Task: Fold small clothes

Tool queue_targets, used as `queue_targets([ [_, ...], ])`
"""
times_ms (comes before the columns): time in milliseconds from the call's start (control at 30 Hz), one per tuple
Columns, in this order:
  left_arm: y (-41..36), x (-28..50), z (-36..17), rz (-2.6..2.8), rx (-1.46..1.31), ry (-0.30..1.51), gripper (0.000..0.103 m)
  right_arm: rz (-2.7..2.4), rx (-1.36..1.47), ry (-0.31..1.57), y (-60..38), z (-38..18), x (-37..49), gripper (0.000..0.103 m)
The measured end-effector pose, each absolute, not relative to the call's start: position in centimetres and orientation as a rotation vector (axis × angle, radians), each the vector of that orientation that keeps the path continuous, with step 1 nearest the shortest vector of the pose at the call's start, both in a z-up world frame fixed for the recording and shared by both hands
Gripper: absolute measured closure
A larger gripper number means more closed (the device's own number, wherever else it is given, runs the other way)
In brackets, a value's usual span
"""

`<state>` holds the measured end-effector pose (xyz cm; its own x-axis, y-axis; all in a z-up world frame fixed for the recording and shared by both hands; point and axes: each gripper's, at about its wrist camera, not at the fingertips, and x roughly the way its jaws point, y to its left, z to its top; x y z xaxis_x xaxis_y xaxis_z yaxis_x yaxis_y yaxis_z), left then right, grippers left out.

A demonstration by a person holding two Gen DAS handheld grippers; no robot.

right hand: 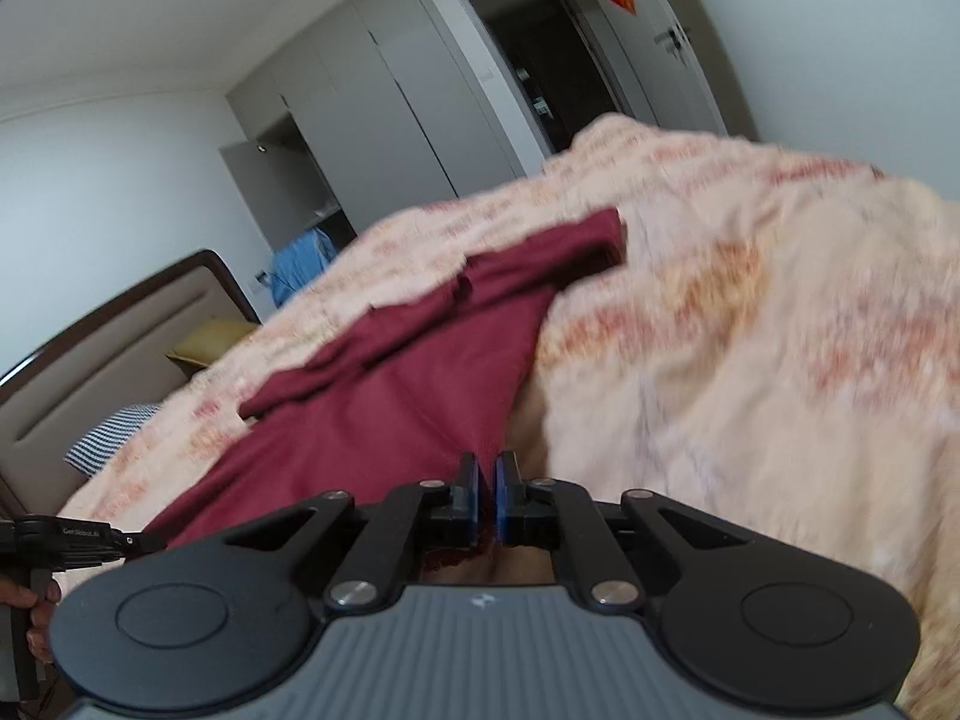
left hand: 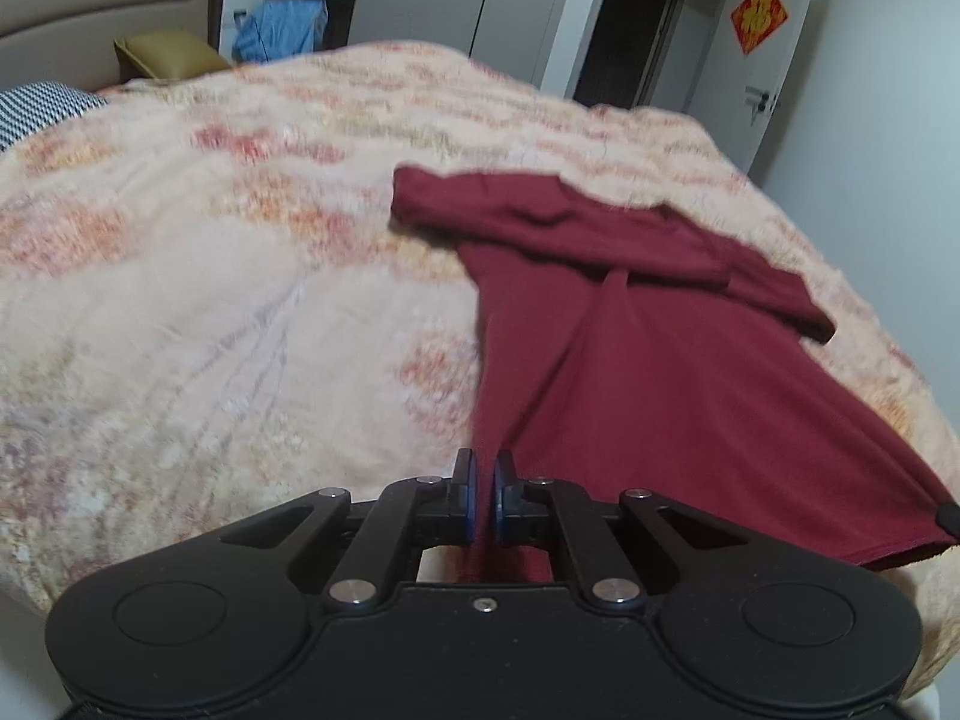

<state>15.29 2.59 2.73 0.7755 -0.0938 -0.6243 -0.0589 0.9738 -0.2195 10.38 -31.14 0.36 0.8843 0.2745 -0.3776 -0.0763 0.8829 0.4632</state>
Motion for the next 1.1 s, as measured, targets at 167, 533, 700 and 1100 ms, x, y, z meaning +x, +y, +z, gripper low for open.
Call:
queue_targets([
  [167,2.8,12.6,4.7,-0.033,-0.264,0.649,0.099,0.208,0.439,0.417,-31.7,2.3,7.8,0.098],
  [533,3.0,10.4,-0.4,-0.05,-0.289,0.768,0.097,0.128,0.407,0.541,-32.5,-1.1,4.8,0.097],
  [700,2.6,11.0,-0.3,-0.071,-0.293,0.775,0.079,0.105,0.325,0.532,-31.7,-0.8,4.8,0.089],
  [1100,0.6,9.8,1.6,0.03,-0.115,0.621,0.001,0.277,-0.142,0.469,-25.8,-0.1,4.3,0.002],
])
